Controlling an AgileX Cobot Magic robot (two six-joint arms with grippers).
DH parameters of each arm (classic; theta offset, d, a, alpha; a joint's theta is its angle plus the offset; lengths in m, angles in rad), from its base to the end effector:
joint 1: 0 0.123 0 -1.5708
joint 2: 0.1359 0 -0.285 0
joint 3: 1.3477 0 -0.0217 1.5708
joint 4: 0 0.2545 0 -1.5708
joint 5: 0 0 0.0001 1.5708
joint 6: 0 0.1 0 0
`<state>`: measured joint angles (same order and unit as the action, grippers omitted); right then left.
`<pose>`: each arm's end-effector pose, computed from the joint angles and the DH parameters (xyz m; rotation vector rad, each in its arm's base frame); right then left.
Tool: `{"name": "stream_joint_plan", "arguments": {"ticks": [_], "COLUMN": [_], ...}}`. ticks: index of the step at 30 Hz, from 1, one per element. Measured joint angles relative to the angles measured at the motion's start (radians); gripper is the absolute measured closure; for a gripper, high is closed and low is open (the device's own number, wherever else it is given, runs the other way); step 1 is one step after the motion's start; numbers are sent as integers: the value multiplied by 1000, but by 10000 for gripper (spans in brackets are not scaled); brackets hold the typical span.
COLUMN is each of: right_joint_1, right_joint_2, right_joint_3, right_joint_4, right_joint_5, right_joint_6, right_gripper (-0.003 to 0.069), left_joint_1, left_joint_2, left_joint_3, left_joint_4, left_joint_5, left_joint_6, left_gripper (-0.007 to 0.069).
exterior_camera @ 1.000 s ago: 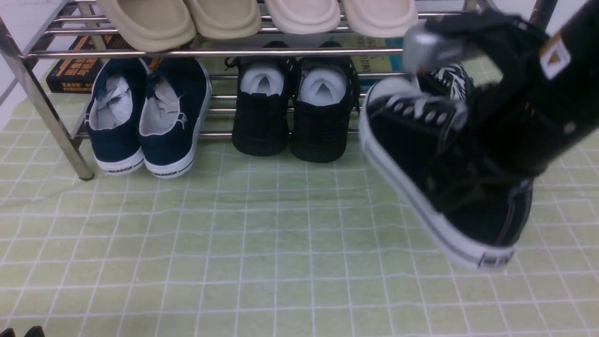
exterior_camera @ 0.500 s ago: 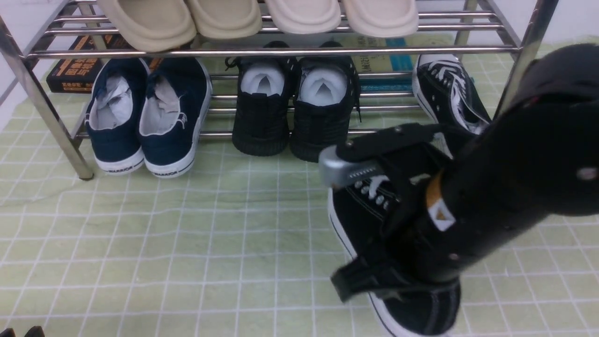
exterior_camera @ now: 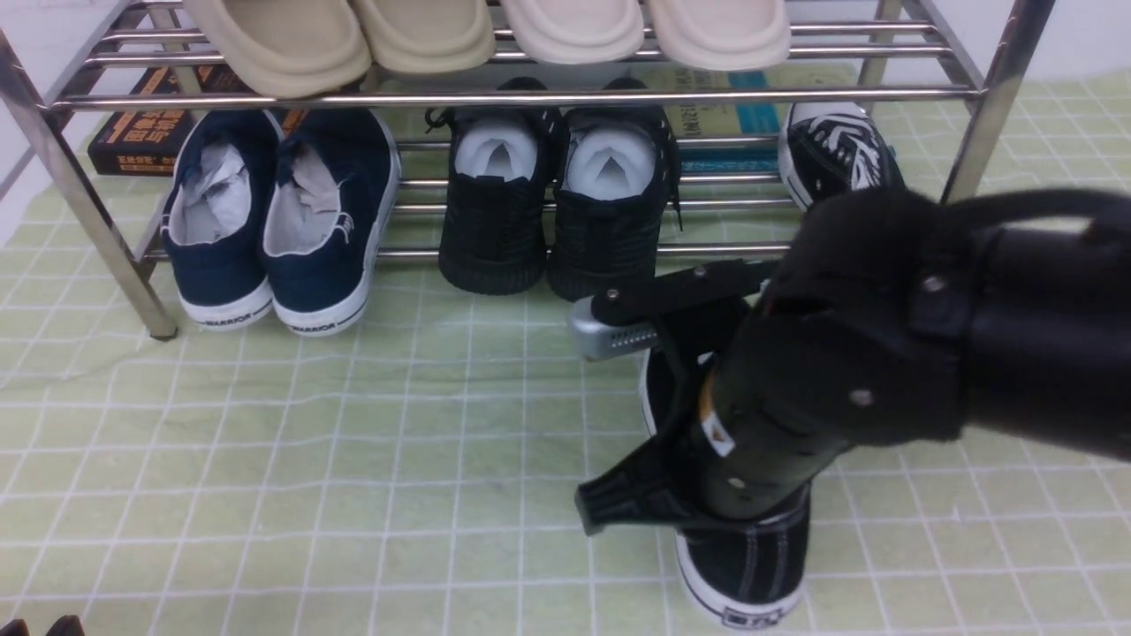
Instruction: Take the shoes off the shelf with your hand from the green coffee tablecloth.
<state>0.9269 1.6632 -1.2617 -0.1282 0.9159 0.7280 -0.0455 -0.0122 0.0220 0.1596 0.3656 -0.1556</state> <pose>0.2163 0.2712 0.2489 -0.3646 2.7935 0.2467 0.0652 0.0027 0.1714 -0.0033 1.8543 0.0166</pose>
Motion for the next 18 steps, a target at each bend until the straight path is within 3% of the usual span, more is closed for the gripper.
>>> {"name": "stream_joint_plan", "arguments": {"ticks": [18], "right_joint_1": [0], "right_joint_2": [126], "right_joint_3": [0], "right_joint_4": [-55], "right_joint_5": [-82], "right_joint_6": [37], "right_gripper": [589], "left_joint_1": [0], "left_joint_2": [0], "left_joint_3": [0], "left_joint_4": [0], "left_joint_5": [1], "left_joint_6": [0], "left_gripper": [383]}}
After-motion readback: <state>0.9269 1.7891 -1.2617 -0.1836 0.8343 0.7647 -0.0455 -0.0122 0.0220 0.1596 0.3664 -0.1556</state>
